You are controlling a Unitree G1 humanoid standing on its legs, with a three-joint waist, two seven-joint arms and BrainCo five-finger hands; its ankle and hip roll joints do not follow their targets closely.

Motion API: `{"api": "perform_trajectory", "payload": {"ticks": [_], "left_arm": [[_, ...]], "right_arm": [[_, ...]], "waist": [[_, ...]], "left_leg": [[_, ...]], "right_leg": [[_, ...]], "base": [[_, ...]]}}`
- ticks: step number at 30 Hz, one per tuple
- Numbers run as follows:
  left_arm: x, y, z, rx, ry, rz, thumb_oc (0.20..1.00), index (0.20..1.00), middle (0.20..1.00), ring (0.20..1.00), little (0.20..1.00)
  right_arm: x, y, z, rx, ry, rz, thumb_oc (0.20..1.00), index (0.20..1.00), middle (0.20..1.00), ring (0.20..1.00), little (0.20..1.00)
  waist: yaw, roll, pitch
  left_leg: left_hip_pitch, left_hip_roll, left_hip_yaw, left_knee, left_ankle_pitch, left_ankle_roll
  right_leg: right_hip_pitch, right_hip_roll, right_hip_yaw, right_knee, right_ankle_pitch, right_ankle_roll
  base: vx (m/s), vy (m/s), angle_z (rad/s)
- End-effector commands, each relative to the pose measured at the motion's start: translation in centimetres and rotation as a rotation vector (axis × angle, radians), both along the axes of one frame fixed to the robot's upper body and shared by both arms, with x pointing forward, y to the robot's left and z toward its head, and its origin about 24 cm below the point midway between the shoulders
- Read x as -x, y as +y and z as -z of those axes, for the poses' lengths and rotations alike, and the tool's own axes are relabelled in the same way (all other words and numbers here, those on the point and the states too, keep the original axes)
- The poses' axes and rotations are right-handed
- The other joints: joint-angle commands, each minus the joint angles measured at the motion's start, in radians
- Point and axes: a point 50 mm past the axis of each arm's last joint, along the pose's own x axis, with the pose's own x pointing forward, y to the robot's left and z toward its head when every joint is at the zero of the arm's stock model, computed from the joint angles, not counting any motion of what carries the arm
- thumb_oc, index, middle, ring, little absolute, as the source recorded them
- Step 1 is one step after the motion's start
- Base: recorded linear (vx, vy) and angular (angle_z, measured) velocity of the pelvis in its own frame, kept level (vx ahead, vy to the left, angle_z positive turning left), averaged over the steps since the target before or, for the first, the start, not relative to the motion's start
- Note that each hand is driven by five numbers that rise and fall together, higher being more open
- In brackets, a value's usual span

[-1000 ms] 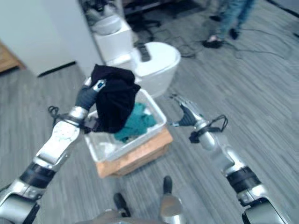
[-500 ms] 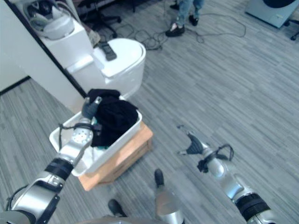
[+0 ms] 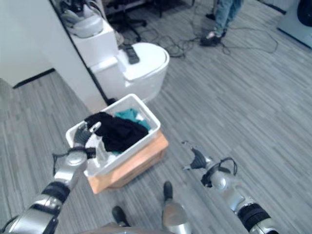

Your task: Tidy up the quilt and then pick up the clothes from the bed and put them into the laundry hamper.

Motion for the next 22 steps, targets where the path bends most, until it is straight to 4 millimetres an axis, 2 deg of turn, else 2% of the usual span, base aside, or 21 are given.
{"api": "perform_trajectory", "payload": {"ticks": [1, 3, 4, 5, 6, 9, 10, 11, 12, 14, 15, 16, 19, 20, 22], "left_arm": [[-2.3, 2.7, -5.4, -0.064, -0.211, -0.04, 1.0, 1.0, 1.0, 1.0, 1.0], [-2.1, 2.9, -6.2, -0.066, -0.246, -0.028, 1.0, 1.0, 1.0, 1.0, 1.0], [-2.1, 3.0, -6.2, -0.066, -0.246, -0.028, 1.0, 1.0, 1.0, 1.0, 1.0], [-1.9, 3.1, -6.5, -0.067, -0.255, -0.015, 1.0, 1.0, 1.0, 1.0, 1.0], [-1.2, 3.5, -5.8, -0.095, -0.234, -0.02, 1.0, 1.0, 1.0, 1.0, 1.0], [0.5, 4.1, -3.7, -0.102, -0.156, -0.028, 1.0, 1.0, 1.0, 1.0, 1.0], [0.5, 4.1, -3.7, -0.102, -0.156, -0.028, 1.0, 1.0, 1.0, 1.0, 1.0], [2.4, 4.7, -1.0, -0.092, -0.057, -0.054, 1.0, 1.0, 1.0, 1.0, 1.0], [3.7, 4.7, 0.8, -0.072, 0.009, -0.068, 1.0, 1.0, 1.0, 1.0, 1.0], [4.1, 4.8, 1.2, -0.064, 0.024, -0.073, 1.0, 1.0, 1.0, 1.0, 1.0], [5.2, 4.9, 2.7, -0.036, 0.085, -0.098, 1.0, 1.0, 1.0, 1.0, 1.0], [7.7, 4.9, 6.0, -0.005, 0.227, -0.139, 1.0, 1.0, 1.0, 1.0, 1.0], [11.1, 5.0, 9.9, 0.031, 0.421, -0.224, 1.0, 1.0, 1.0, 1.0, 1.0], [11.1, 5.0, 9.9, 0.031, 0.421, -0.224, 1.0, 1.0, 1.0, 1.0, 1.0], [14.2, 5.2, 12.5, 0.025, 0.591, -0.289, 1.0, 1.0, 1.0, 1.0, 1.0]], "right_arm": [[-0.7, 0.8, 1.2, -0.118, 0.063, 0.062, 1.0, 1.0, 1.0, 1.0, 1.0], [-0.2, 0.0, 3.5, -0.077, 0.154, 0.137, 1.0, 1.0, 1.0, 1.0, 1.0], [-0.2, 0.0, 3.5, -0.077, 0.154, 0.136, 1.0, 1.0, 1.0, 1.0, 1.0], [0.3, -0.2, 4.7, -0.065, 0.21, 0.176, 1.0, 1.0, 1.0, 1.0, 1.0], [1.9, -0.8, 7.1, -0.071, 0.33, 0.278, 1.0, 1.0, 1.0, 1.0, 1.0], [3.6, -1.7, 9.4, -0.085, 0.449, 0.43, 1.0, 1.0, 1.0, 1.0, 1.0], [3.6, -1.7, 9.4, -0.085, 0.449, 0.43, 1.0, 1.0, 1.0, 1.0, 1.0], [4.5, -2.0, 10.2, -0.062, 0.492, 0.482, 1.0, 1.0, 1.0, 1.0, 1.0], [4.8, -2.1, 10.4, -0.057, 0.505, 0.502, 1.0, 1.0, 1.0, 1.0, 1.0], [4.9, -2.0, 10.5, -0.054, 0.511, 0.504, 1.0, 1.0, 1.0, 1.0, 1.0], [5.0, -1.9, 10.7, -0.055, 0.518, 0.511, 1.0, 1.0, 1.0, 1.0, 1.0], [5.0, -1.6, 10.8, -0.052, 0.523, 0.511, 1.0, 1.0, 1.0, 1.0, 1.0], [4.8, -1.1, 10.9, -0.052, 0.522, 0.504, 1.0, 1.0, 1.0, 1.0, 1.0], [4.8, -1.1, 10.9, -0.052, 0.522, 0.504, 1.0, 1.0, 1.0, 1.0, 1.0], [4.8, -0.6, 11.0, -0.051, 0.523, 0.495, 1.0, 1.0, 1.0, 1.0, 1.0]], "waist": [[0.019, -0.02, 0.012], [0.042, -0.014, 0.003], [0.04, -0.015, 0.004], [0.05, -0.014, 0.0], [0.067, -0.012, -0.007], [0.089, -0.013, -0.017], [0.089, -0.013, -0.017], [0.105, -0.013, -0.022], [0.113, -0.015, -0.022], [0.115, -0.016, -0.028], [0.119, -0.018, -0.029], [0.128, -0.022, -0.03], [0.136, -0.028, -0.032], [0.136, -0.028, -0.033], [0.142, -0.033, -0.033]], "left_leg": [[0.06, 0.032, -0.023, 0.003, -0.068, -0.043], [0.065, 0.027, -0.039, 0.003, -0.073, -0.04], [0.065, 0.027, -0.041, 0.003, -0.073, -0.04], [0.067, 0.024, -0.05, 0.003, -0.075, -0.039], [0.07, 0.017, -0.069, 0.003, -0.077, -0.036], [0.075, 0.011, -0.09, 0.003, -0.08, -0.031], [0.075, 0.011, -0.09, 0.003, -0.08, -0.031], [0.078, 0.007, -0.102, 0.003, -0.082, -0.027], [0.079, 0.004, -0.108, 0.003, -0.083, -0.024], [0.074, 0.003, -0.11, 0.003, -0.081, -0.023], [0.076, 0.001, -0.114, 0.003, -0.082, -0.021], [0.076, -0.002, -0.12, 0.003, -0.083, -0.017], [0.074, -0.006, -0.126, 0.003, -0.086, -0.014], [0.073, -0.006, -0.126, 0.003, -0.085, -0.014], [0.078, -0.011, -0.13, 0.003, -0.091, -0.011]], "right_leg": [[0.061, -0.102, -0.049, 0.003, -0.099, 0.114], [0.081, -0.107, -0.066, 0.004, -0.104, 0.113], [0.082, -0.108, -0.067, 0.004, -0.104, 0.113], [0.091, -0.11, -0.077, 0.006, -0.105, 0.112], [0.112, -0.116, -0.095, 0.007, -0.109, 0.112], [0.134, -0.124, -0.113, 0.01, -0.112, 0.111], [0.134, -0.124, -0.113, 0.01, -0.112, 0.111], [0.148, -0.129, -0.123, 0.01, -0.115, 0.111], [0.153, -0.13, -0.127, 0.011, -0.116, 0.111], [0.151, -0.132, -0.128, 0.01, -0.116, 0.11], [0.158, -0.133, -0.131, 0.01, -0.116, 0.11], [0.163, -0.137, -0.137, 0.01, -0.117, 0.11], [0.166, -0.14, -0.14, 0.01, -0.118, 0.111], [0.165, -0.141, -0.14, 0.01, -0.118, 0.111], [0.174, -0.143, -0.141, 0.01, -0.121, 0.112]], "base": [[0.0, 0.037, 0.16], [0.01, 0.012, 0.18], [0.0, 0.009, 0.22], [0.02, 0.015, 0.34], [0.03, 0.028, 0.36], [0.02, 0.028, 0.4], [0.03, 0.039, 0.4], [0.02, 0.051, 0.16], [0.03, 0.05, 0.11], [0.01, 0.019, 0.19], [0.02, 0.046, 0.27], [0.04, 0.064, 0.16], [0.02, 0.047, 0.08], [0.01, 0.036, 0.1], [0.02, 0.067, 0.07]]}}
